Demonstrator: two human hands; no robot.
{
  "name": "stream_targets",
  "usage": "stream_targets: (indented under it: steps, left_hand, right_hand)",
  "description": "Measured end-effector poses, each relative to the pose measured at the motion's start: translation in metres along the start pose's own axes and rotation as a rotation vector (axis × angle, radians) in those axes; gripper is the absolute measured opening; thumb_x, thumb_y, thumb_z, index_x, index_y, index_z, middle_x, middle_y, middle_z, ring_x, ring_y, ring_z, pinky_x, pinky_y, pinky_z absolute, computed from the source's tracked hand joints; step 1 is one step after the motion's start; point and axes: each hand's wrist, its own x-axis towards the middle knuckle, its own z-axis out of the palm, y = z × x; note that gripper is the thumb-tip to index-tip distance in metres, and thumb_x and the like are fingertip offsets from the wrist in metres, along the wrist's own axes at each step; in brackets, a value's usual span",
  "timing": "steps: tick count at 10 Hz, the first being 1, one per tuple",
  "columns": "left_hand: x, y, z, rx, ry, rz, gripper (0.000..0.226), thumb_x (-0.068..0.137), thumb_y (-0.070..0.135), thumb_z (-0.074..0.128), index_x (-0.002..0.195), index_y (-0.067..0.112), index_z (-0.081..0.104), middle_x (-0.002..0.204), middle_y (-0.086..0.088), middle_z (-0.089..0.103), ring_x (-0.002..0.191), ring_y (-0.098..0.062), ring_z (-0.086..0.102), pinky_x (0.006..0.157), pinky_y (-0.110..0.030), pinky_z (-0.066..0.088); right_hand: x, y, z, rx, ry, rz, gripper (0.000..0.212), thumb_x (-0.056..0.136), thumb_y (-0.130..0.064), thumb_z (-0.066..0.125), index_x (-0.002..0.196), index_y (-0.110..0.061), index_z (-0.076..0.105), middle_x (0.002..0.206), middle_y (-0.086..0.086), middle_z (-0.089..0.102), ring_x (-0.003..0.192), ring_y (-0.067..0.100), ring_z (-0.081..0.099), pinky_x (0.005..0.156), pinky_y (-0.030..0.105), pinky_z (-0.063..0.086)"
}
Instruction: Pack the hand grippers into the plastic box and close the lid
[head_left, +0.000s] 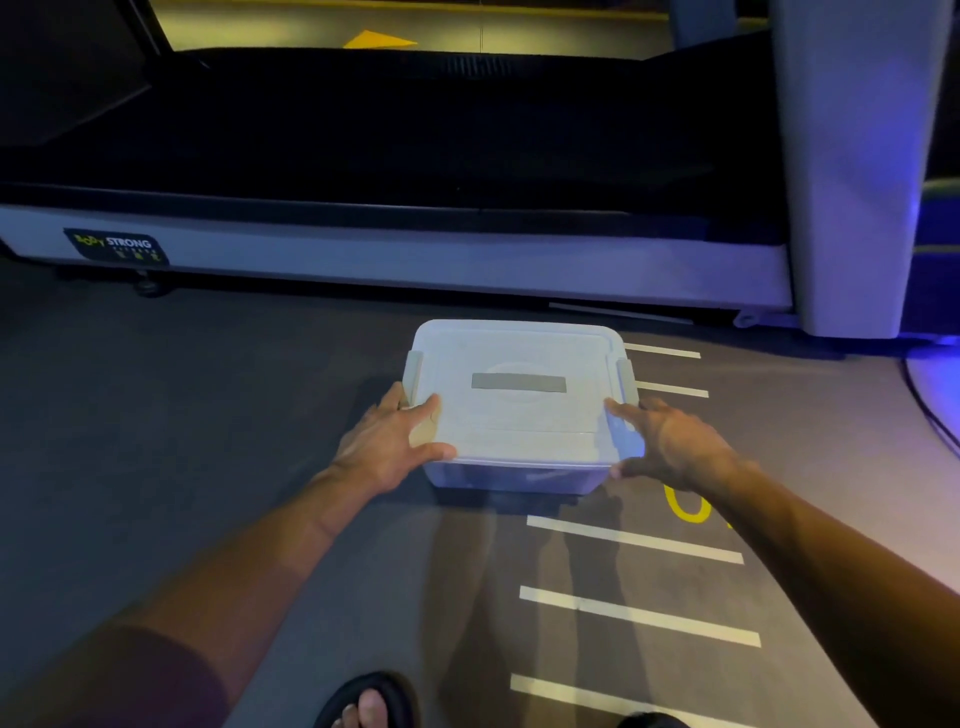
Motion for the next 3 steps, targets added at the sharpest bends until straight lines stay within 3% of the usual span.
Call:
stream_targets:
  steps: [1, 2, 3]
  left_hand:
    - [-0.009, 0.008, 0.003, 0.084, 0.021, 0.053, 0.054, 0.092, 0.062, 0.056, 0.143, 0.055, 0.040, 0.158, 0.004, 0.027, 0.135, -0.026, 0.032, 0.104, -0.045, 0.044]
    - [-0.008, 0.009, 0.007, 0.098, 0.114, 0.205, 0.033, 0.098, 0.052, 0.053, 0.130, 0.050, 0.059, 0.151, 0.010, 0.042, 0.135, -0.020, 0.033, 0.106, -0.038, 0.038]
    - [0.004, 0.019, 0.007, -0.083, 0.142, 0.280, 0.039, 0.096, 0.058, 0.043, 0.098, 0.034, 0.073, 0.108, 0.012, 0.064, 0.099, -0.014, 0.056, 0.090, -0.039, 0.049]
  right_hand:
    - [0.003, 0.004, 0.000, 0.056, -0.001, -0.021, 0.083, 0.081, -0.063, 0.069, 0.152, -0.038, 0.035, 0.144, 0.009, 0.049, 0.130, 0.031, 0.049, 0.104, 0.039, 0.043]
    - [0.012, 0.009, -0.009, 0.123, 0.146, -0.081, 0.054, 0.087, -0.074, 0.046, 0.116, -0.035, 0.069, 0.116, 0.001, 0.063, 0.113, 0.024, 0.057, 0.095, 0.037, 0.047]
    - [0.021, 0.002, -0.011, 0.326, 0.281, -0.158, 0.059, 0.093, -0.070, 0.037, 0.078, -0.022, 0.067, 0.087, -0.002, 0.062, 0.087, 0.020, 0.059, 0.075, 0.034, 0.046]
